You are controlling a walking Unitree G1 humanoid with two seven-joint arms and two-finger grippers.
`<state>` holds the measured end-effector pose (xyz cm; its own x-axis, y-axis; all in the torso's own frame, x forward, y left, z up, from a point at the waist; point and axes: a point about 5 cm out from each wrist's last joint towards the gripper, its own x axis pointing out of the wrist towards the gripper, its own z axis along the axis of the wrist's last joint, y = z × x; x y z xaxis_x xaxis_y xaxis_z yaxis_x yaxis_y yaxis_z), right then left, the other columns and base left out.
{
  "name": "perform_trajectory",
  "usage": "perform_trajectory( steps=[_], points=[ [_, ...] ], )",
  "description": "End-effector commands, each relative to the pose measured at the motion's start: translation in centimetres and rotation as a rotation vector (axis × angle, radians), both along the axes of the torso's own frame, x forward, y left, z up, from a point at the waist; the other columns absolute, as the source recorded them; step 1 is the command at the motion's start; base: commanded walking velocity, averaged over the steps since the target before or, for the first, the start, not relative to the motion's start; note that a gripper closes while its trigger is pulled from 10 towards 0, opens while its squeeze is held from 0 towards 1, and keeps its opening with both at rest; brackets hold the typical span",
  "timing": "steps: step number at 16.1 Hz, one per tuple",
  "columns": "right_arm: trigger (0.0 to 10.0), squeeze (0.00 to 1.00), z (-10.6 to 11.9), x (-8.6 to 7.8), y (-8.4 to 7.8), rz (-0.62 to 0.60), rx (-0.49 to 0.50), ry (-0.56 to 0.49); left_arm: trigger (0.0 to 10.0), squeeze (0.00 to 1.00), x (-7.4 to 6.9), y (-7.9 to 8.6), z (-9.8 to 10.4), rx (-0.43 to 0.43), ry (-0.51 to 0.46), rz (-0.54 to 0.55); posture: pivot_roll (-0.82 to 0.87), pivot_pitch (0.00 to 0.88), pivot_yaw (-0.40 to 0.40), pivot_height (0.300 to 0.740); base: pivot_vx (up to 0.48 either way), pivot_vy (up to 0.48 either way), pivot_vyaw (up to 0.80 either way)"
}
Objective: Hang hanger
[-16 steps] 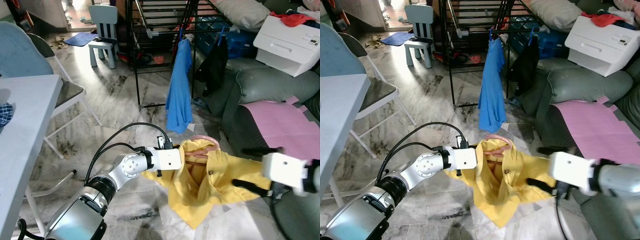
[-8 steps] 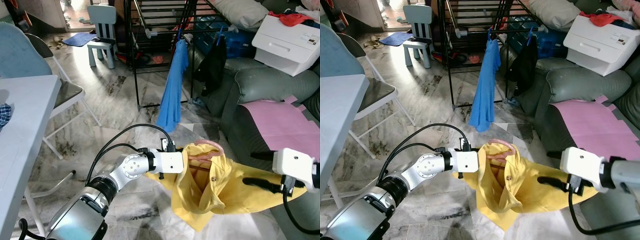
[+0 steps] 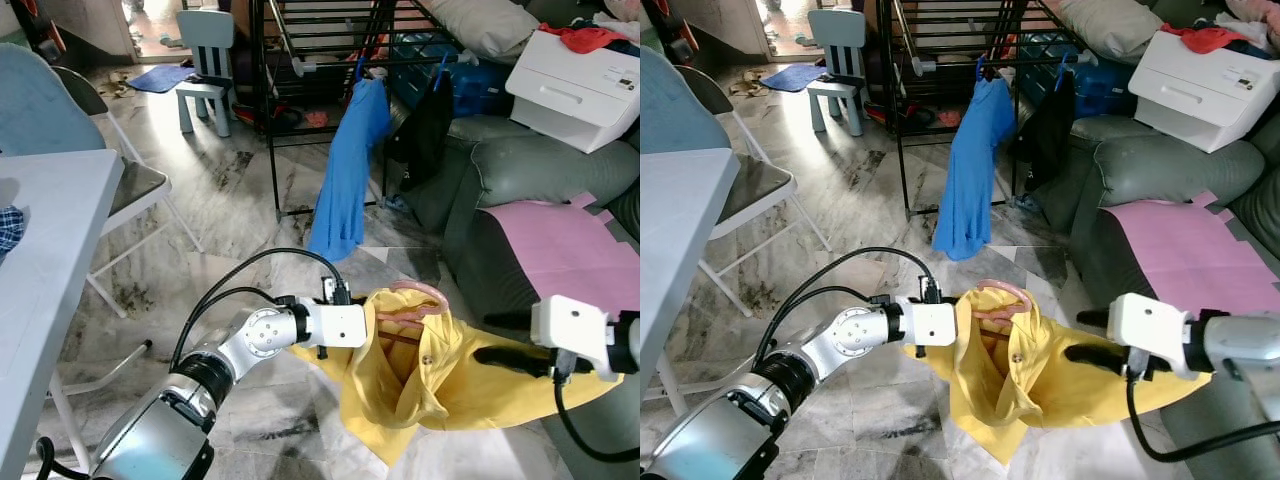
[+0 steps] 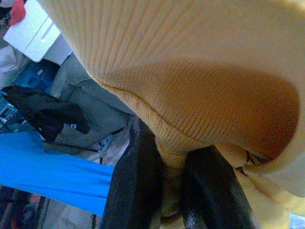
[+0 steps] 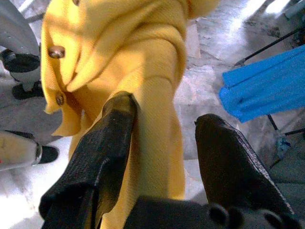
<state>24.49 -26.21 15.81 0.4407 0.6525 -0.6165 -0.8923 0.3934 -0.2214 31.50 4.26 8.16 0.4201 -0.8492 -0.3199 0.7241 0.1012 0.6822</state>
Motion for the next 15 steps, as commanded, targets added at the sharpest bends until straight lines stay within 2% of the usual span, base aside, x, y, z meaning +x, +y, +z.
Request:
perform_trajectory(
  steps=[1, 15],
  points=[
    [0.0, 0.00, -0.1, -0.1, 0.6, 0.033, 0.019, 0.016, 0.0, 0.00, 0.2, -0.9, 1.3, -0.043, -0.039, -0.030, -0.04, 0.000, -0.036, 0.740, 0.000, 0.000, 0.00],
    [0.0, 0.00, -2.0, -1.1, 1.2, 0.000, 0.059, 0.056, 0.0, 0.00, 0.3, -0.8, 1.3, -0.056, -0.039, -0.018, -0.03, 0.000, -0.044, 0.740, 0.000, 0.000, 0.00]
  ],
)
